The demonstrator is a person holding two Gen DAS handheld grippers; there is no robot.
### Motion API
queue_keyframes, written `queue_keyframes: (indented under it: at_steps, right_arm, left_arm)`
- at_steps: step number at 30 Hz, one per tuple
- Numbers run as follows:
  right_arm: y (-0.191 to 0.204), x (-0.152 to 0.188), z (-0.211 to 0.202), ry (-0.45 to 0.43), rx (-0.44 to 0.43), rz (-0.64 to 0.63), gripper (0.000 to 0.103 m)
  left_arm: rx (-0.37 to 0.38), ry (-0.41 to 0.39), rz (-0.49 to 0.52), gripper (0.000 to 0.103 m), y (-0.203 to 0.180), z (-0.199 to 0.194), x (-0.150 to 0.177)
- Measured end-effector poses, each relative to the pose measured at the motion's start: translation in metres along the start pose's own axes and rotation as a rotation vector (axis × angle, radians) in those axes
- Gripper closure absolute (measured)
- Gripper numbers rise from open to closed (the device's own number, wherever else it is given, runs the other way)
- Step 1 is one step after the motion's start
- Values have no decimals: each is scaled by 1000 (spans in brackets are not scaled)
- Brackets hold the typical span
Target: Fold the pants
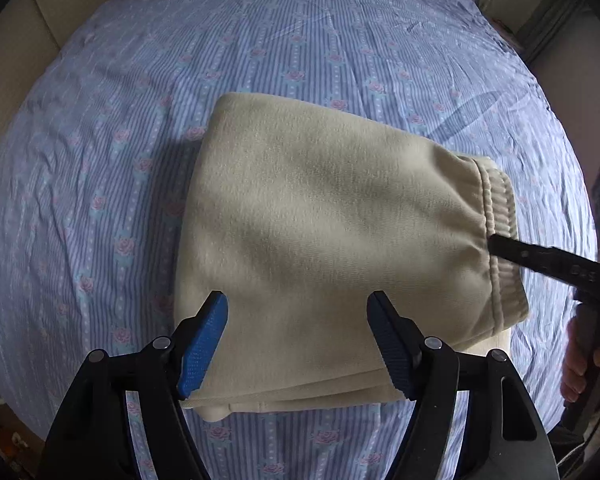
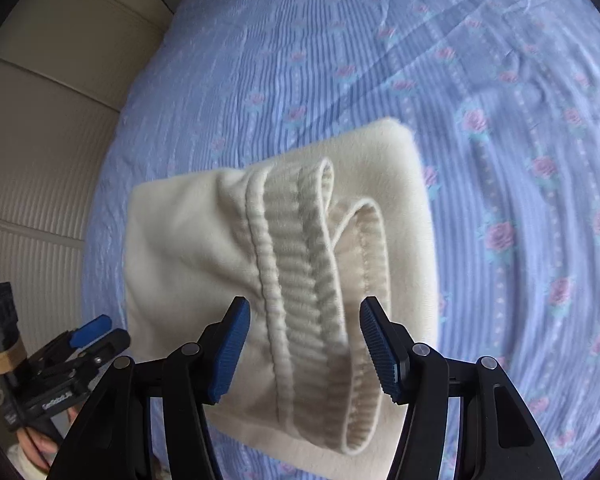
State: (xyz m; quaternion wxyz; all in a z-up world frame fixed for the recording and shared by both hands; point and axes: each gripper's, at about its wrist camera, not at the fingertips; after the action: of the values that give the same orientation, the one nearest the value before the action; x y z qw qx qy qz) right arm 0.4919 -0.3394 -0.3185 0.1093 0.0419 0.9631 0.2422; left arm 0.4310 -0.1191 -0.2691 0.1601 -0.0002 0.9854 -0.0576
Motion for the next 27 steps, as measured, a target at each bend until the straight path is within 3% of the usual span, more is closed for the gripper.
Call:
queue_keyframes:
  at_steps: [2,4,9,13,15,17,22,27]
  right_arm:
    - [6,5,-2,-16,-41,-14,48]
    - [7,5,3,-12,-28,-39,48]
    - [-24,-9,27,52,-115,127,48]
    - [-19,0,11,13,-156,136,61]
    - [-17,6,-8,-25,-226,151,84]
    - [-18,12,-29,-65,-260,173,89]
    - [-31,19,-48,-95,-212,158,94]
    - [-55,20,-58,-141,-175,224,97]
  left_arm:
    - [16,3,3,31,0,0,2]
    - [32,5,-1,28,1,-1,3]
    - [63,20,-15,28,-1,0,4]
    - [68,16,-5,28,-5,-1,3]
    - [68,14,-7,28,-5,-1,2]
    - [70,11,-18,28,-4,-2,2]
    - [77,5,-11,28,-9,-5,1]
    - [103,-13,17,28,-21,-12,0]
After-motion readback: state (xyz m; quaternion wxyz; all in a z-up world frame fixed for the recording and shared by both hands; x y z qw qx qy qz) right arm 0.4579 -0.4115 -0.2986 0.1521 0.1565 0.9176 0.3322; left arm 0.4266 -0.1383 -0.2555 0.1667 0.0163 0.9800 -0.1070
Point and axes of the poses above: each gripper's, at about its wrist camera, not at the fingertips, and z roughly the way its jaws point, y to its left, x to its underside, and after that the axes turned 3 degrees about x, right-handed
